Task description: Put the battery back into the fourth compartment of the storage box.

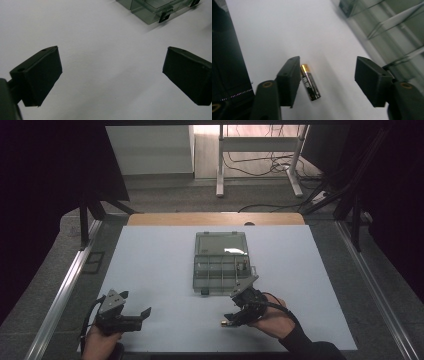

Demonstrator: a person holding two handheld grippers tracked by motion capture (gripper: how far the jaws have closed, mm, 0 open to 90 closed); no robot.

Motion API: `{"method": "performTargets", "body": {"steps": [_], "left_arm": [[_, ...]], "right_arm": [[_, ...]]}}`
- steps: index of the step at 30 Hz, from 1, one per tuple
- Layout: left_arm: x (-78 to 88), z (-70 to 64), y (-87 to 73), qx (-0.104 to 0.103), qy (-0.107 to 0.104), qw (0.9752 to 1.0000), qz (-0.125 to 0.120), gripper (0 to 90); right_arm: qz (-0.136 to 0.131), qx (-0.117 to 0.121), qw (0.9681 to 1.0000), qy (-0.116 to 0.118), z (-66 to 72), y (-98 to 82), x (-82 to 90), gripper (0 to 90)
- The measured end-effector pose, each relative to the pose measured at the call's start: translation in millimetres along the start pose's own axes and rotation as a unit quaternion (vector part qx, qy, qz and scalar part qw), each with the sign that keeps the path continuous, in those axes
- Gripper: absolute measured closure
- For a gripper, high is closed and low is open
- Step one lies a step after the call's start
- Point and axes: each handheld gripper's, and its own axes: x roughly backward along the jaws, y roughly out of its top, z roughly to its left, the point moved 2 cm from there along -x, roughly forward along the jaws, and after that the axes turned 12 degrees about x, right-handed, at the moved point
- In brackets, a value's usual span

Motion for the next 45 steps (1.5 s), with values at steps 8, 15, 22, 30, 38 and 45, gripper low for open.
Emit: {"method": "performTargets", "body": {"steps": [8, 15, 22, 30, 38, 45], "left_arm": [[0.1, -0.2, 0.0, -0.001, 0.000, 1.0000, 0.000, 3.0], [0.0, -0.5, 0.0, -0.003, 0.000, 1.0000, 0.001, 3.0], [-0.1, -0.4, 0.0, -0.003, 0.000, 1.0000, 0.001, 3.0], [-0.3, -0.7, 0.0, -0.003, 0.000, 1.0000, 0.002, 3.0], [-0.1, -0.5, -0.1, -0.003, -0.001, 1.0000, 0.002, 3.0], [-0.3, -0.5, -0.1, -0.002, 0.000, 1.0000, 0.002, 3.0]], "right_arm": [[0.034, 0.032, 0.9988, 0.011, 11.9, -2.5, -14.3, 56.4], [0.051, 0.040, 0.9969, 0.044, 15.0, -8.5, -28.5, 69.3], [0.067, 0.064, 0.9951, 0.035, 19.9, -9.4, -37.1, 76.0], [0.054, 0.063, 0.9963, 0.021, 17.8, -8.3, -29.7, 76.7], [0.033, 0.052, 0.9980, 0.011, 13.0, -5.6, -21.2, 76.8], [0.019, 0.044, 0.9988, 0.004, 9.7, -4.2, -15.4, 76.8]]}}
